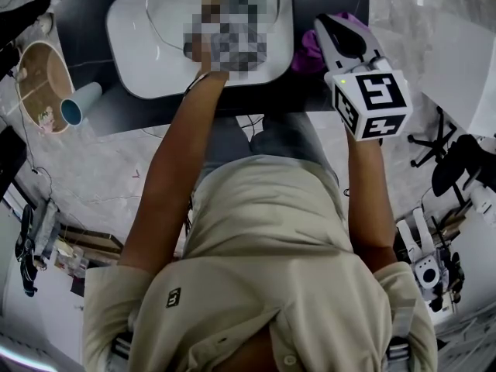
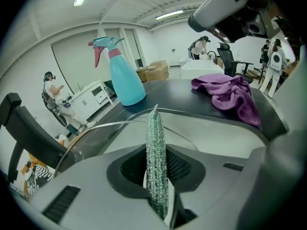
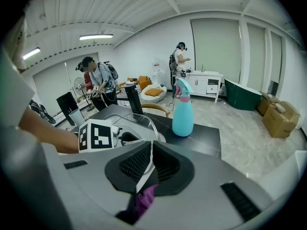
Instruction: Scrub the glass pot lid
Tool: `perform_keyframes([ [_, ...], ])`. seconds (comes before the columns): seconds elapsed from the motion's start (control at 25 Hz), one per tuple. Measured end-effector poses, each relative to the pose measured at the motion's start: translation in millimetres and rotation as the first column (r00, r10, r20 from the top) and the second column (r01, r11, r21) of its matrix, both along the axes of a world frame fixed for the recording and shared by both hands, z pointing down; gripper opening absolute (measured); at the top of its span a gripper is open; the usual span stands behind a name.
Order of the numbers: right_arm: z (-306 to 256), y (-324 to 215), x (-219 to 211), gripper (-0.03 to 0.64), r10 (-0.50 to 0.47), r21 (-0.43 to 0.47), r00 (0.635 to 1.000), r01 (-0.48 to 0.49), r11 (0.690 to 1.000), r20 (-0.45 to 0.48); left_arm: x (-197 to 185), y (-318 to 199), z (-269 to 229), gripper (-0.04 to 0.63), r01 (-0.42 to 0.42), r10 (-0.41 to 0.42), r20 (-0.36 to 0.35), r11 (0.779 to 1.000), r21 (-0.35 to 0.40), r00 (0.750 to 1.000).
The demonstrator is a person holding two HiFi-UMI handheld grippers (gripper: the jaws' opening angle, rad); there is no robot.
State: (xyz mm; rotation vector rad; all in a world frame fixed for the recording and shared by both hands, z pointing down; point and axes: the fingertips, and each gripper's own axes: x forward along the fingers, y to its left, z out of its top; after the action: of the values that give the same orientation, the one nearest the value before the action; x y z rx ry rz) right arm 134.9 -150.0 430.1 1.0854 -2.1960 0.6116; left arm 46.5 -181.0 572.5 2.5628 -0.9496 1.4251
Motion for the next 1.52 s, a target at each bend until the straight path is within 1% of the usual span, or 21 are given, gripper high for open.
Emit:
perform_keyframes([
  [0.2, -2, 1, -2, 0.028, -0.001, 0.001, 1.0, 0.001, 1.0, -0.003, -6, 2, -1, 0.09, 0.004, -0.004, 0.002, 1.0, -0.002, 1.0],
  [0.36, -3, 3, -7, 0.028, -0.012, -0.005, 1.0, 0.012, 1.0, -0.004, -23, 4, -1, 0.091, 0.019, -0.019, 0.022, 1.0, -0.006, 1.0],
  [0.48, -4, 3, -13, 0.028, -0.026, -0.004, 1.0, 0.026, 1.0, -0.001, -52, 3, 0, 0.089, 0.053, -0.053, 0.049, 0.999, -0.001, 0.997],
  [0.64, -3, 4, -26, 0.028, -0.046, -0.006, 0.999, 0.046, 0.999, 0.0, -106, -1, 0, 0.091, 0.124, -0.125, 0.079, 0.992, 0.009, 0.989],
  [0.8, -1, 7, -38, 0.028, -0.064, -0.014, 0.998, 0.064, 0.998, 0.0, -151, -6, -5, 0.091, 0.204, -0.206, 0.094, 0.979, 0.026, 0.974],
  [0.96, -2, 8, -47, 0.028, -0.079, -0.019, 0.997, 0.079, 0.997, -0.004, -178, -8, -12, 0.091, 0.265, -0.268, 0.091, 0.963, 0.04, 0.959],
  [1.12, -3, 7, -52, 0.028, -0.087, -0.021, 0.996, 0.087, 0.996, -0.006, -188, -10, -17, 0.091, 0.289, -0.292, 0.083, 0.956, 0.048, 0.953],
  [1.52, -1, 7, -55, 0.028, -0.087, -0.03, 0.996, 0.087, 0.996, -0.006, -187, -11, -17, 0.091, 0.286, -0.289, 0.078, 0.957, 0.043, 0.954],
])
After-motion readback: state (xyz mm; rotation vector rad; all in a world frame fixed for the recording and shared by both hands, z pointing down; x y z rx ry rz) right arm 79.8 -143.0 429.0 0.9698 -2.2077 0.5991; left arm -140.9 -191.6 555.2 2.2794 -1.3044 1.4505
